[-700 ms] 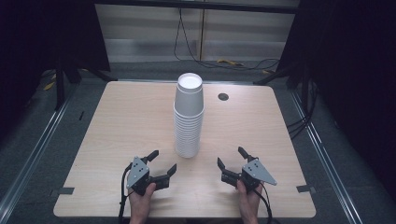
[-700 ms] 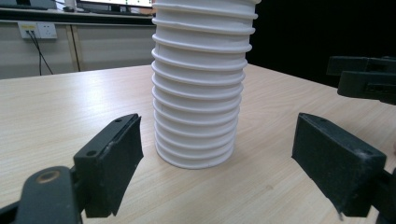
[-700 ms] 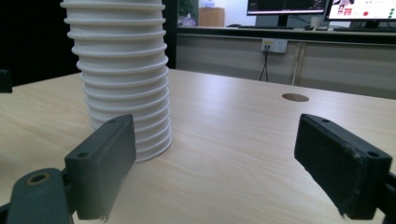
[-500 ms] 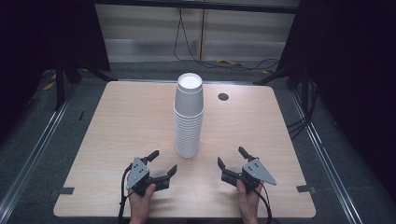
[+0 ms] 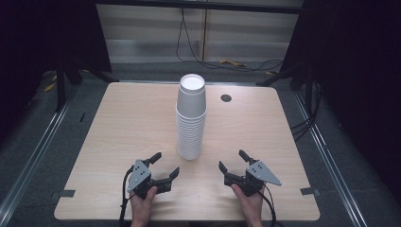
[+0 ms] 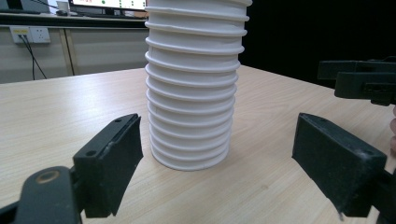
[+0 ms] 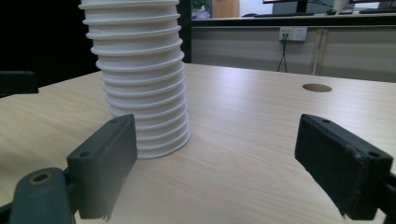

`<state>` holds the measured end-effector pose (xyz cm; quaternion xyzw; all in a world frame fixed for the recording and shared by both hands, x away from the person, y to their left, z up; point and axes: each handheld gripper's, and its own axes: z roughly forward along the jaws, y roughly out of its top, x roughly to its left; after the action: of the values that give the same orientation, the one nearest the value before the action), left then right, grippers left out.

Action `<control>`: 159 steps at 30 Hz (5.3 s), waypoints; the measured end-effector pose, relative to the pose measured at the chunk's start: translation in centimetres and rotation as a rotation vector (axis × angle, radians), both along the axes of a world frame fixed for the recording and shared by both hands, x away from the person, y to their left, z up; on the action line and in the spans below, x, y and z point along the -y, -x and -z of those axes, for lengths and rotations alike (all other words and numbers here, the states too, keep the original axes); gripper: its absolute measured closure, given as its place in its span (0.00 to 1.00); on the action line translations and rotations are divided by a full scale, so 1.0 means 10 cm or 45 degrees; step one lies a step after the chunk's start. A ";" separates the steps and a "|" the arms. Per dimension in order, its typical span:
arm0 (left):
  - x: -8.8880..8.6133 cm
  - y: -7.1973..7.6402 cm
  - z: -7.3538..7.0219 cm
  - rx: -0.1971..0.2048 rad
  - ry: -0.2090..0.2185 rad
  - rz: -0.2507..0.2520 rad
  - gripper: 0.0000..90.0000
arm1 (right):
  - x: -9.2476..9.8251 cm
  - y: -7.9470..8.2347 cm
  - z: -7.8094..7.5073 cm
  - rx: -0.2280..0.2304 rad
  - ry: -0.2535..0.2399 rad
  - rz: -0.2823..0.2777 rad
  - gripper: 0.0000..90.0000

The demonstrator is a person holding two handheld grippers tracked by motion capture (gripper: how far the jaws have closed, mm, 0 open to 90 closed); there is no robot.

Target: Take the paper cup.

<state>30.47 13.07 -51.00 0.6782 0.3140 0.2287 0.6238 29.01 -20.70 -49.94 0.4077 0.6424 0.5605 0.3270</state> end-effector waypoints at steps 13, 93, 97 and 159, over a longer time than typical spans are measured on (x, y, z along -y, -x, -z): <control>0.00 0.01 0.00 0.017 -0.012 0.011 0.18 | -0.09 -0.03 -0.18 -0.044 -0.059 -0.195 0.16; -0.02 0.00 0.01 0.013 0.018 0.064 0.18 | -0.49 -1.00 -1.99 -0.163 0.115 -0.662 0.16; -0.02 0.00 0.01 0.014 0.018 0.065 0.18 | -0.51 -1.04 -2.07 -0.166 0.136 -0.659 0.16; -0.03 0.00 0.01 0.016 0.021 0.076 0.18 | -1.00 -1.58 -2.56 -0.456 0.481 -0.793 0.22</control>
<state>30.47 13.32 -51.07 0.6807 0.2915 0.2115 0.6379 44.78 -10.69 -24.34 0.2175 0.8738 0.4248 0.0936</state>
